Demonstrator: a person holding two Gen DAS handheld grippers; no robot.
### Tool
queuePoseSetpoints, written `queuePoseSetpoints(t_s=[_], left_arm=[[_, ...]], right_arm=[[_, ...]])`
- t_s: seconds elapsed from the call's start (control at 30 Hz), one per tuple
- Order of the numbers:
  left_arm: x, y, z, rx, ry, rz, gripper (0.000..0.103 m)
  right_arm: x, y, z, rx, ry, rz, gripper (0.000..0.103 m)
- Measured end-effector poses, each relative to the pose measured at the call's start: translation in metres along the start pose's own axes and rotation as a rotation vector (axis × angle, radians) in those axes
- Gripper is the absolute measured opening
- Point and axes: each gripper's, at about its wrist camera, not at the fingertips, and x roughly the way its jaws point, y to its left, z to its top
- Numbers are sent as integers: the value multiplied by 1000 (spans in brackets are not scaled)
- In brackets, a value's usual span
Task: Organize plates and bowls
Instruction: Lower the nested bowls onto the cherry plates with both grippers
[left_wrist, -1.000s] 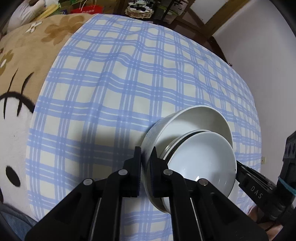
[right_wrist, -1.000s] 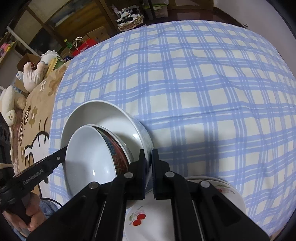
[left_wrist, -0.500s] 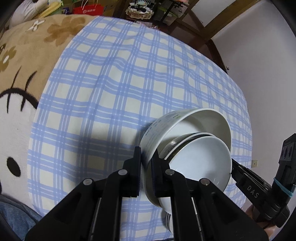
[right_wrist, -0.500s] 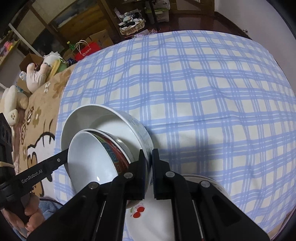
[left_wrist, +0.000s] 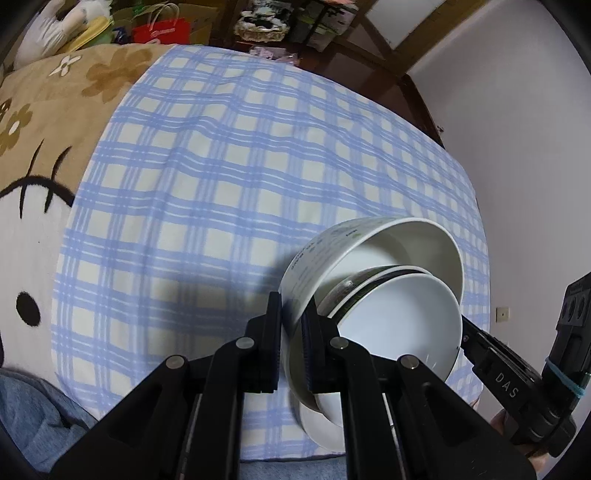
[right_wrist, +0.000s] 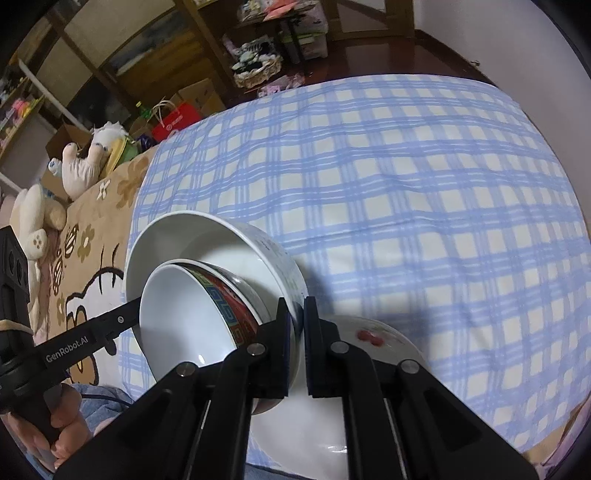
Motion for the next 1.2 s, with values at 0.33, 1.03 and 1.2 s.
queuePoseSetpoints(t_s=[0.33,1.03,1.2], left_arm=[[9,-48,-46,103,22,37,9],[54,-73,-72,216,68,138,8],[56,-79,-64,233,52,143,8]], right_arm=[[-24,-46,-42,48,-14,-36,8],[0,-94,-79,160,-43,8,8],[1,-97,-73,156,-48,31,7]])
